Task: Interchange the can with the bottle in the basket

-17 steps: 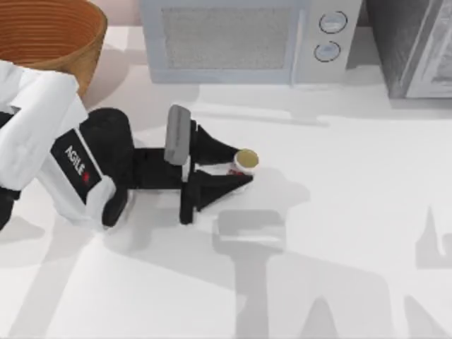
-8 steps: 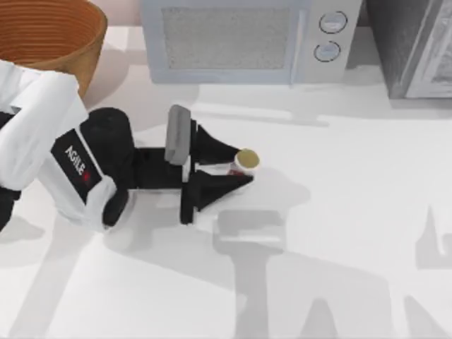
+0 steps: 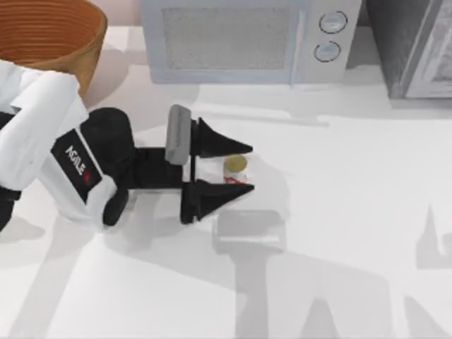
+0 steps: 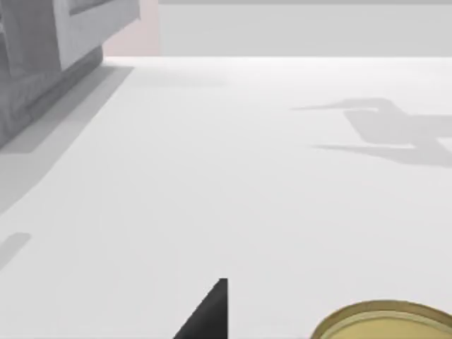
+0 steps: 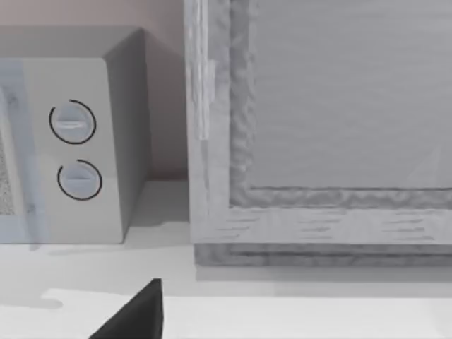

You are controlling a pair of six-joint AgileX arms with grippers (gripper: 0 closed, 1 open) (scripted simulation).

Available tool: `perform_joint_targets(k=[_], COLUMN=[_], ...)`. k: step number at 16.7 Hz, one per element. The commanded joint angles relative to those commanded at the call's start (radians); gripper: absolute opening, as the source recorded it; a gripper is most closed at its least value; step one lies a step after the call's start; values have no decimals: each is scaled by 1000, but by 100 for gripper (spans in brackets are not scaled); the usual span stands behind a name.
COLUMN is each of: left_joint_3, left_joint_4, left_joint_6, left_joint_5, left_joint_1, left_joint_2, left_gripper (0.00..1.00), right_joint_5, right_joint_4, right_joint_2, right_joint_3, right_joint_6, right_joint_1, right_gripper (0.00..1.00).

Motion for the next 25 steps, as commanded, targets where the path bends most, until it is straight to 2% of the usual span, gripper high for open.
perform_joint_targets(k=[10,13,18,25], left_joint_3=[0,-41,-198,-517], left_joint_4=[0,-55,-271,-702], left_joint_6=[0,-8,-12,-6], left_joint_5=[0,-46,-237,-636], left_joint_1=[3,26,104,230], left_joint_2=[0,-61,-372,-1163], left_gripper=[100,100,100,100], right_joint_5=[0,0,0,0], right_joint_4=[0,0,0,0], right_joint_2=[0,0,0,0], right_joint_3=[0,0,0,0], right_joint_6=[0,0,0,0], right_joint_1=[0,0,0,0], right_gripper=[100,100,100,100])
